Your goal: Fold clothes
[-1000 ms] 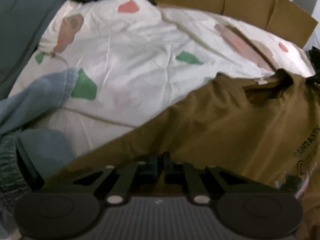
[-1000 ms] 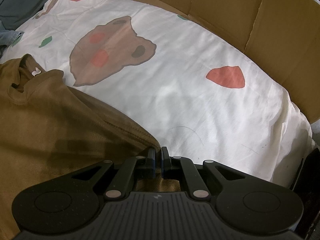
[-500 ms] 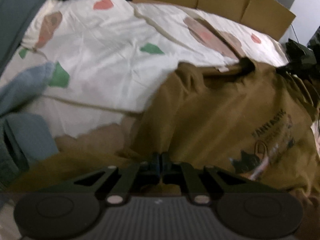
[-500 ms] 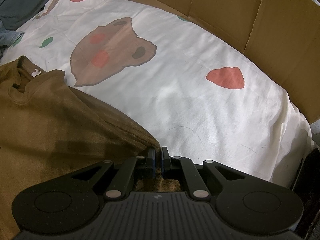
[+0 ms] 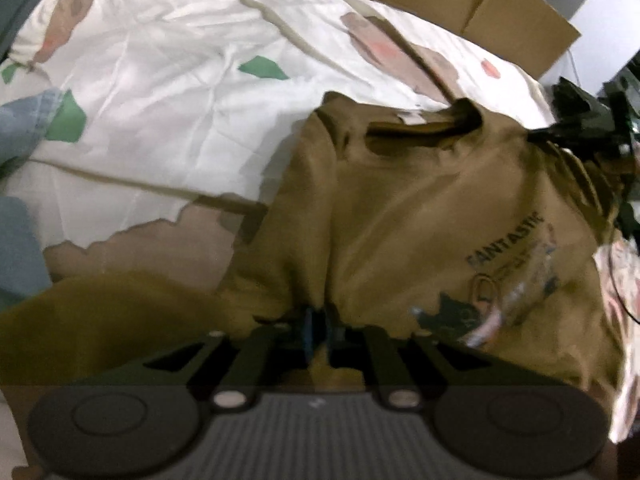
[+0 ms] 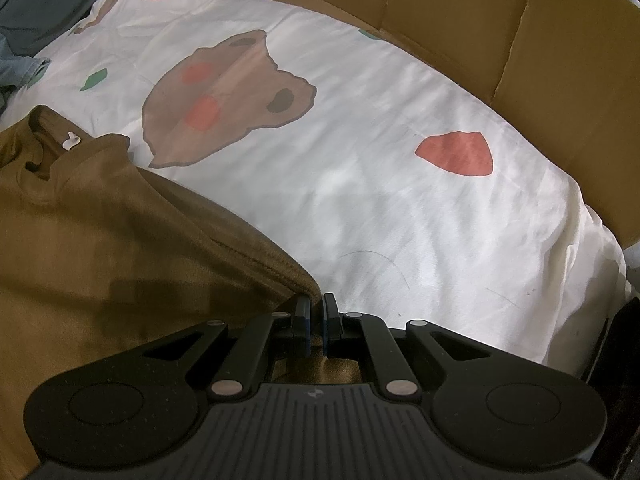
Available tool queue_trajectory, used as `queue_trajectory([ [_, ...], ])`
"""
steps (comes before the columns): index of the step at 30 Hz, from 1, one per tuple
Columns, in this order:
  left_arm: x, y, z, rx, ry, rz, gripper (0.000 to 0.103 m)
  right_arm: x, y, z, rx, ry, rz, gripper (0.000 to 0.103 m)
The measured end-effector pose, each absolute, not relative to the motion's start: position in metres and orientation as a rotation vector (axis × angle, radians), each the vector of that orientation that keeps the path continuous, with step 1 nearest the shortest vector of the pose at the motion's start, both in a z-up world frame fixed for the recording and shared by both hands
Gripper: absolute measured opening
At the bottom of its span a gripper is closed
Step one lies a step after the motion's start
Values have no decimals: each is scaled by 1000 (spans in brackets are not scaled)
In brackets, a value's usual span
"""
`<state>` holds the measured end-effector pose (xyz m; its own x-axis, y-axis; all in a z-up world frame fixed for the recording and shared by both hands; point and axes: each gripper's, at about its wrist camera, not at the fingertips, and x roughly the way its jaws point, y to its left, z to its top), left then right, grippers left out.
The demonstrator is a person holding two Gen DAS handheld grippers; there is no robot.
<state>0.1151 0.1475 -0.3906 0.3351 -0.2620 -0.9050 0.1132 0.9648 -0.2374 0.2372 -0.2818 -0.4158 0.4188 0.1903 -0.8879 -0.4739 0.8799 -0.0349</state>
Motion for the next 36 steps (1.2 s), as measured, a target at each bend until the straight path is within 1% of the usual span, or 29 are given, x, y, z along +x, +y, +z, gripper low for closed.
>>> queue_trajectory([
  [1,115,149,-386,-138,1198,-252,31,237,-282,-416,-301,1062,424,3],
  [2,115,150,-381,-136,1191,-259,32,237,-282,-416,-301,1062,424,3],
  [8,125,172,-352,-136,1117,-212,32,237,-282,-417,-301,1062,424,3],
  [12,140,185,-346,-118,1087,-173,32,237,-282,-417,-299,1061,426,3],
  [22,151,187,-391,-43,1182,-188,32,237,-283,-418,-296,1061,431,3],
  [29,153,174,-411,6,1226,-216,38,239,-283,-418,-294,1064,434,3],
  [30,152,172,-411,12,1226,-220,38,239,-283,-418,-293,1065,434,3],
  [33,150,167,-412,35,1221,-240,29,239,-283,-418,-291,1065,432,3],
  [35,148,164,-412,59,1221,-256,29,239,-283,-418,-291,1064,431,3],
  [36,147,163,-412,71,1221,-262,27,239,-283,-418,-291,1064,430,3],
])
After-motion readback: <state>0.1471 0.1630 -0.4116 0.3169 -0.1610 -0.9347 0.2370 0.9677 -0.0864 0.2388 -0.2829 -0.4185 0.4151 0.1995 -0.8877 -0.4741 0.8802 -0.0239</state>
